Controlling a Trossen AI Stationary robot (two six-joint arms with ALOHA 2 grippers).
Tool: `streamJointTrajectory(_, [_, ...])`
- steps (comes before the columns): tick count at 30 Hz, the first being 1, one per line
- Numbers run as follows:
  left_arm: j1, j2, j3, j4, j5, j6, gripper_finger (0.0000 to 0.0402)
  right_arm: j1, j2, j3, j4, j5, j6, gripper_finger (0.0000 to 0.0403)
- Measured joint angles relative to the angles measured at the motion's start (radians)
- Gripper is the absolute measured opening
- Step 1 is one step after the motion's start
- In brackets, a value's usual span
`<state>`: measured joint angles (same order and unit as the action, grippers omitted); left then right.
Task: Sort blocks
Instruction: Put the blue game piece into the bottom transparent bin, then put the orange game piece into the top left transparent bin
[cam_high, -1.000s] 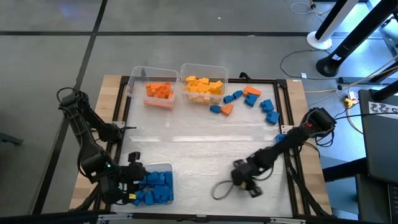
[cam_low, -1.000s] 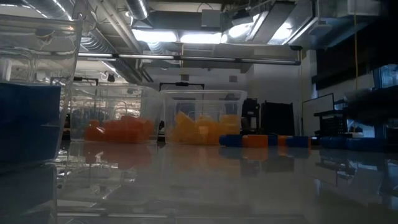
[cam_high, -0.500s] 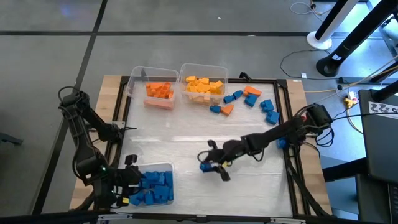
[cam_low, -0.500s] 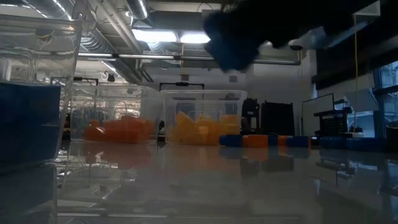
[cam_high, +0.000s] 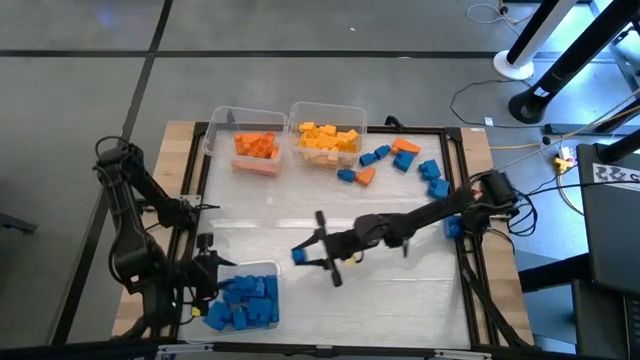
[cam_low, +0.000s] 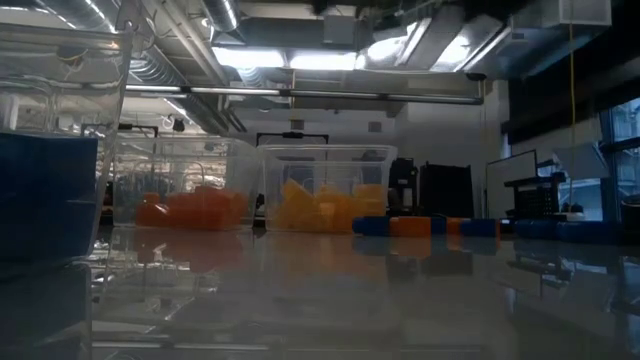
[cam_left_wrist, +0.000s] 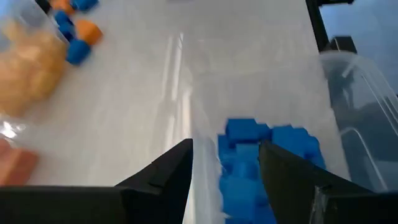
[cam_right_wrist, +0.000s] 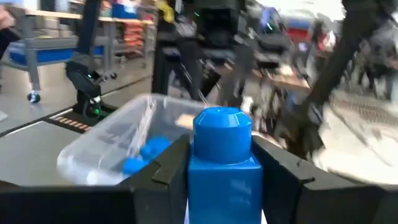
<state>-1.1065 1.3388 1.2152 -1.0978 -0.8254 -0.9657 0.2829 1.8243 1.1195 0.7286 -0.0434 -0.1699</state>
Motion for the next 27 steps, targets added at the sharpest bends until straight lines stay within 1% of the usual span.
streamJointTrajectory(5, [0.0,-0.009,0.0,0.0,-0.054,0.013,0.0169,-0.001,0.178,0.255,-0.066,-0.123,-0.08,0.0148])
streamJointTrajectory(8, [0.0,-0.009,0.0,0.0,-0.062,0.013,0.0169,-0.002,0.259,0.386,-0.177,-0.133,-0.118,0.0155])
streamJointTrajectory(11, [0.0,-0.009,0.0,0.0,-0.062,0.014,0.0169,-0.002,0.323,0.483,-0.291,-0.122,-0.13,0.0168])
streamJointTrajectory(13, [0.0,-0.009,0.0,0.0,-0.062,0.027,0.0169,-0.002,0.358,0.535,-0.314,-0.122,-0.13,0.0178])
streamJointTrajectory(16, [0.0,-0.009,0.0,0.001,-0.075,0.045,0.0169,-0.002,0.383,0.58,-0.336,-0.124,-0.13,0.0193])
streamJointTrajectory(21, [0.0,-0.009,0.0,0.001,-0.126,0.058,0.0169,-0.002,0.386,0.586,-0.342,-0.125,-0.131,0.0217])
streamJointTrajectory(27, [0.015,-0.009,0.0,0.03,-0.218,0.049,0.0169,-0.012,0.351,0.585,-0.372,-0.132,-0.131,0.0226])
